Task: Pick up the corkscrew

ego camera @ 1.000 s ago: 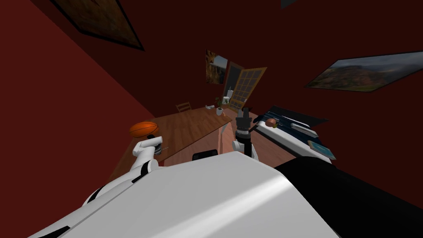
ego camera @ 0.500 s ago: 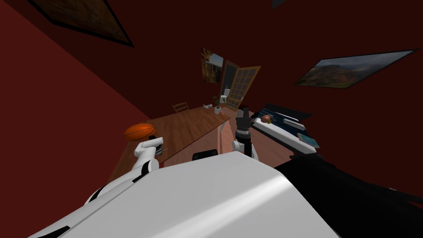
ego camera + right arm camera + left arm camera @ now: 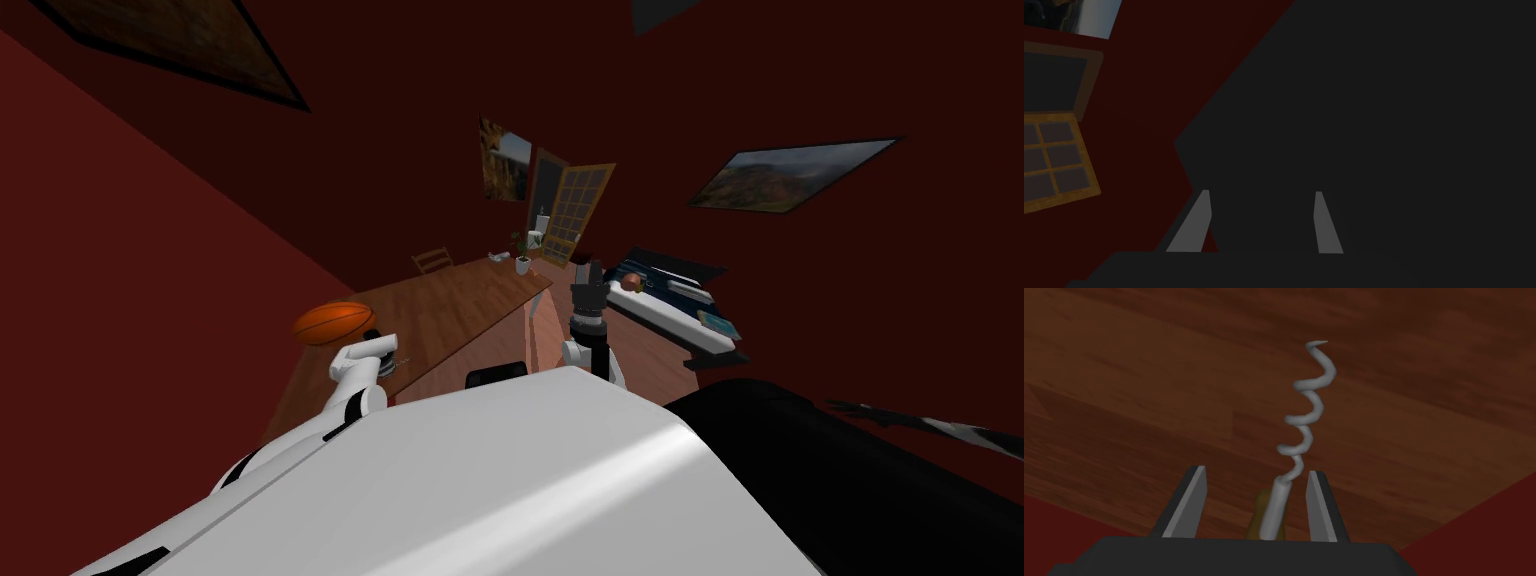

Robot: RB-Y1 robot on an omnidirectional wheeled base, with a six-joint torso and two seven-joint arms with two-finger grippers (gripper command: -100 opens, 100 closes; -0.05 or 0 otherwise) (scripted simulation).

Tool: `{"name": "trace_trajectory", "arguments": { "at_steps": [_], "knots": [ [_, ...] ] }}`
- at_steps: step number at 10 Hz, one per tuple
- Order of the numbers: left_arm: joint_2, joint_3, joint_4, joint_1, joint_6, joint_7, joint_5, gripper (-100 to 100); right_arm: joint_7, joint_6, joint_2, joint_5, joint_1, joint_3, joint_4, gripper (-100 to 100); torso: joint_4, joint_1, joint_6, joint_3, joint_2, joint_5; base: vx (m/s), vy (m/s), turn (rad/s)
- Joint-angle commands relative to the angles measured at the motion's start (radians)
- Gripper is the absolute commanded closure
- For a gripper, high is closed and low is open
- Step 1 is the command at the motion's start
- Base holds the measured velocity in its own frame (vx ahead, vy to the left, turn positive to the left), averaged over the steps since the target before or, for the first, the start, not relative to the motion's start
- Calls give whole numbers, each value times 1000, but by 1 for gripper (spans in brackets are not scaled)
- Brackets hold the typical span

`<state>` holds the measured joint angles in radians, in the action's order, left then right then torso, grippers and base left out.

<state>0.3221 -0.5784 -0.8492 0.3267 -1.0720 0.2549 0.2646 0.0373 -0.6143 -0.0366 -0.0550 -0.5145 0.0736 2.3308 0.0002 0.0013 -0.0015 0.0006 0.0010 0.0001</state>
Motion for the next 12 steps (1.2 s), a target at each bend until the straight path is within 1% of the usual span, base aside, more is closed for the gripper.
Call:
{"name": "trace_trajectory", "arguments": {
  "at_steps": [1, 4, 5, 6, 7, 8, 11, 12],
  "knots": [
    [0, 0, 0, 0, 0, 0, 0, 100, 0, 0, 0, 0, 0, 0, 0, 0, 0, 0, 0, 0, 0, 0, -6, 0, 4],
    [0, 0, 0, 0, -1, -1, 0, 100, 0, 0, 0, 0, 0, 0, 0, 0, 0, -1, 0, -1, -1, 0, 0, 0, 0],
    [0, 0, 0, 0, -1, -1, 0, 0, 0, 0, 0, 0, 0, 0, 0, 0, 0, -1, 0, -1, -1, 0, 0, 0, 0],
    [5, 2, -9, 1, -5, -24, -10, 100, 0, 0, 0, 0, 0, 0, 0, 0, 0, -1, 0, -1, -1, 0, 46, -44, 191],
    [7, 4, -16, 1, -9, -40, -17, 100, 0, 0, 0, 0, 0, 0, 0, 0, -1, -3, -2, -2, -3, -1, 70, -93, 174],
    [13, 7, -29, 1, -16, -71, -30, 100, 0, 0, 0, 0, 0, 0, 0, 0, -1, -6, -1, -3, -5, -1, 84, -122, 250],
    [20, 12, -50, 2, -27, -119, -50, 100, 0, 0, 0, 0, 0, 0, 0, 0, 0, -7, 0, -3, -5, -2, 61, -82, 145],
    [18, 11, -48, 1, -26, -108, -46, 100, 0, 0, 0, 0, 0, 0, 0, 0, 0, -5, -1, -3, -5, -1, 28, -24, 22]
  ]
}}
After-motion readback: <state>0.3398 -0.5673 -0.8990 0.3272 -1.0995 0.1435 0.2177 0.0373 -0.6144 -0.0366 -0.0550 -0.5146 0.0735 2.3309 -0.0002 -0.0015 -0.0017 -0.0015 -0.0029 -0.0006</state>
